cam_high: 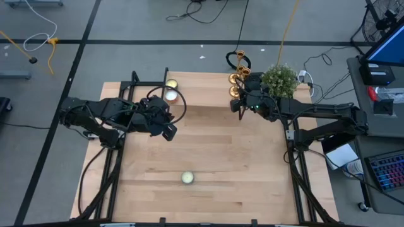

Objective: Pick & Place candle stick holders
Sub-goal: Put the candle holder aligned with the other candle holder on the shelf

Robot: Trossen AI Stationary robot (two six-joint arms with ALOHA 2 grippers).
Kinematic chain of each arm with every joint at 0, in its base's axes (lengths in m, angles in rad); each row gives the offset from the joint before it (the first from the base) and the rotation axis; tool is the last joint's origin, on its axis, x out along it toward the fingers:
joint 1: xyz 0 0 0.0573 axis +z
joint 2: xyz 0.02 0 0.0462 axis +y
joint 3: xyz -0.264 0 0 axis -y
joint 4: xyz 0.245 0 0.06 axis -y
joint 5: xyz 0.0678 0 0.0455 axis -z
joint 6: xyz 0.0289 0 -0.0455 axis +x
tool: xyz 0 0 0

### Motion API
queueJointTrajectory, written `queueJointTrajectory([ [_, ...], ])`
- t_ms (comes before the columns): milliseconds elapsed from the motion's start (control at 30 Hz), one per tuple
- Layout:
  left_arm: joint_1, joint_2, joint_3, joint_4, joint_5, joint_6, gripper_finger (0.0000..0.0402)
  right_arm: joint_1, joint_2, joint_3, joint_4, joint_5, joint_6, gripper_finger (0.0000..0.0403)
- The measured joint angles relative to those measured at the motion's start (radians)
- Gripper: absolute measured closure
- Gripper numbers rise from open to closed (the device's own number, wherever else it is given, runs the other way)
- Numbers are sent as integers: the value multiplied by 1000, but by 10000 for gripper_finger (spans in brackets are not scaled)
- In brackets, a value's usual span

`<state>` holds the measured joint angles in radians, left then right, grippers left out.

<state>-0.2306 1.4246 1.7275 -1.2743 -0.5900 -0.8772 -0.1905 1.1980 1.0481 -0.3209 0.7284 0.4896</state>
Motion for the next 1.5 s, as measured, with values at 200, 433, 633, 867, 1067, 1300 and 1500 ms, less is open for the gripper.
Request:
queueJointTrajectory([
  [200, 0, 0, 0, 0, -3, 1, 328, 0, 0, 0, 0, 3, 0, 391],
  [433, 0, 0, 0, 0, -4, 2, 328, -2, 13, 2, 3, 4, 4, 391],
  [633, 0, 0, 0, 0, -5, 4, 328, -7, 24, 2, 13, 5, 10, 391],
  [867, 0, 0, 0, 0, -5, 3, 328, -20, 26, 2, 13, 7, 9, 391],
  [1067, 0, 0, 0, 0, -5, 4, 328, -20, 26, 2, 11, 6, 6, 390],
  [1300, 0, 0, 0, 0, -5, 5, 328, -19, 26, 2, 10, 5, 3, 390],
  [1500, 0, 0, 0, 0, -5, 5, 328, -19, 26, 2, 10, 4, -4, 390],
])
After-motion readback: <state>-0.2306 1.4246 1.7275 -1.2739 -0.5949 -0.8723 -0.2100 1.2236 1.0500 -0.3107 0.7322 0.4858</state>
